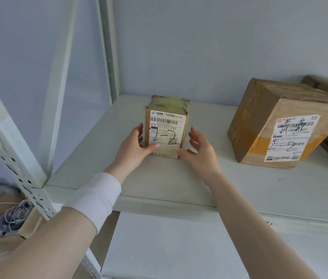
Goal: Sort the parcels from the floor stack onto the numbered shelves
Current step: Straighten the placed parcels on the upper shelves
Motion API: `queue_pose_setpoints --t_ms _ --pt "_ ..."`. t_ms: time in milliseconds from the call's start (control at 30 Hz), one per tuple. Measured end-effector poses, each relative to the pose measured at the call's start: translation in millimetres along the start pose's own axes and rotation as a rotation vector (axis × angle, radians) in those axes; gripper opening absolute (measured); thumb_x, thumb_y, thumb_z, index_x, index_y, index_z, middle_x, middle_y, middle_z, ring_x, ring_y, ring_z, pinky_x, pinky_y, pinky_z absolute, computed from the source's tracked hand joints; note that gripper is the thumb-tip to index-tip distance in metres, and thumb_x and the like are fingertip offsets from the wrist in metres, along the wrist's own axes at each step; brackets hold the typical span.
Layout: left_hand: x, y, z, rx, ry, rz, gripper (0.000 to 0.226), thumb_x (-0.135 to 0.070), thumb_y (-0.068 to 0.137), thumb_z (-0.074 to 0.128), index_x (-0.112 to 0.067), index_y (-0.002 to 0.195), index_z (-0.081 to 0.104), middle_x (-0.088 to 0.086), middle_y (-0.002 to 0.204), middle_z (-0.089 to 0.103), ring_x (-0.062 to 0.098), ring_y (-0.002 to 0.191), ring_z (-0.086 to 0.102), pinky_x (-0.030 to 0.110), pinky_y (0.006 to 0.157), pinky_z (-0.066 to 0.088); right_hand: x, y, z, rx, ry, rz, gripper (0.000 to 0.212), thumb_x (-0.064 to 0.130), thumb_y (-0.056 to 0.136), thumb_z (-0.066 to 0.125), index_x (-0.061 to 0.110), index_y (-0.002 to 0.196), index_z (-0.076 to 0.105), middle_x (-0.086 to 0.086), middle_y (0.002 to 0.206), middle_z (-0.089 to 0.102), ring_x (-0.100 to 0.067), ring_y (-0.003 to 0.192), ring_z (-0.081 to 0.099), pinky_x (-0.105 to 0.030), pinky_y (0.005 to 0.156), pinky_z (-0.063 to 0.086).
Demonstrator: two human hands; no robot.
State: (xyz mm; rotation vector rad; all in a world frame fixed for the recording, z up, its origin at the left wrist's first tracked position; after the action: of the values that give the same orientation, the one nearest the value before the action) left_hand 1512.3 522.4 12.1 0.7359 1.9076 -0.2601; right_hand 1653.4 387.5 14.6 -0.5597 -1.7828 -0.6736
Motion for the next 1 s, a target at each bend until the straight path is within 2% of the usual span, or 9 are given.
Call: queue_pose_setpoints --t_ms 100,167,300,467,600,800,867,1000 --pt "-3 7 2 0.014 -0.019 0.020 0.067 -0.020 0.079 0.073 -0.011 0.138 0.041 0.001 0.135 0.054 0.016 0.125 0.051 0.029 0.106 0.040 -1 9 5 0.034 0.025 -0.017 0.075 0.006 0.079 0.073 0.013 0.144 0.035 -0.001 0.140 0.048 -0.018 0.129 0.047 -0.020 0.091 0.047" --pt "-7 11 4 0.018 -0.015 0.039 0.057 -0.016 0.080 0.072 -0.012 0.131 0.046 0.001 0.130 0.058 0.015 0.121 0.054 0.024 0.100 0.041 0 13 5 0.043 0.016 -0.032 0.072 0.004 0.080 0.071 0.013 0.143 0.038 0.000 0.135 0.053 -0.016 0.125 0.051 -0.017 0.091 0.048" --pt "-14 20 6 0.036 0.018 0.061 0.054 -0.015 0.081 0.072 -0.011 0.128 0.048 0.001 0.128 0.059 0.015 0.119 0.055 0.019 0.094 0.039 -1 20 2 0.031 0.031 -0.011 0.070 0.001 0.079 0.071 0.012 0.141 0.040 -0.003 0.135 0.054 -0.020 0.122 0.054 -0.036 0.104 0.044" --pt "-15 28 5 0.029 0.032 0.062 0.054 -0.017 0.079 0.074 -0.008 0.126 0.048 0.002 0.128 0.060 0.014 0.119 0.055 0.016 0.090 0.038 -3 28 4 0.035 0.098 0.035 0.070 -0.006 0.079 0.068 0.010 0.141 0.039 -0.007 0.135 0.053 -0.022 0.122 0.054 -0.034 0.104 0.044" --pt "-17 30 6 0.028 0.043 0.057 0.056 -0.016 0.080 0.073 -0.007 0.127 0.046 0.003 0.130 0.058 0.014 0.119 0.054 0.004 0.080 0.033 -7 32 5 0.048 0.144 0.069 0.070 -0.010 0.080 0.064 0.007 0.142 0.037 -0.010 0.136 0.052 -0.023 0.123 0.053 -0.034 0.102 0.044" --pt "-17 31 7 0.019 0.035 0.057 0.057 -0.013 0.080 0.073 -0.004 0.129 0.045 0.007 0.131 0.057 0.011 0.112 0.054 -0.006 0.073 0.029 -11 34 5 0.045 0.137 0.079 0.066 -0.011 0.082 0.061 0.003 0.142 0.036 -0.013 0.138 0.050 -0.025 0.127 0.050 -0.042 0.106 0.041" --pt "-17 30 7 0.015 0.034 0.056 0.058 -0.013 0.080 0.073 -0.004 0.129 0.044 0.007 0.131 0.057 0.008 0.107 0.053 -0.006 0.072 0.029 -13 35 5 0.039 0.127 0.081 0.066 -0.010 0.083 0.061 0.004 0.142 0.036 -0.013 0.138 0.050 -0.025 0.127 0.051 -0.043 0.106 0.042" --pt "-16 30 8 0.015 0.042 0.054 0.058 -0.015 0.080 0.072 -0.006 0.130 0.044 0.005 0.131 0.057 0.013 0.114 0.055 0.000 0.074 0.031 -16 35 6 0.046 0.126 0.083 0.066 -0.010 0.083 0.061 0.005 0.142 0.036 -0.014 0.138 0.051 -0.026 0.126 0.051 -0.048 0.105 0.042"
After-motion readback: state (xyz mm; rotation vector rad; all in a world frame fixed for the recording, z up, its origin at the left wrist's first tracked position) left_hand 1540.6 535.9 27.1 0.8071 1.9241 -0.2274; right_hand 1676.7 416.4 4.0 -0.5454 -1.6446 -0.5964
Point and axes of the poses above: each hand's wrist, its own y-axis towards the middle knuckle, its own z-axis out of the palm, x = y × z, the point moved 10 cm from there along y, towards the middle knuckle
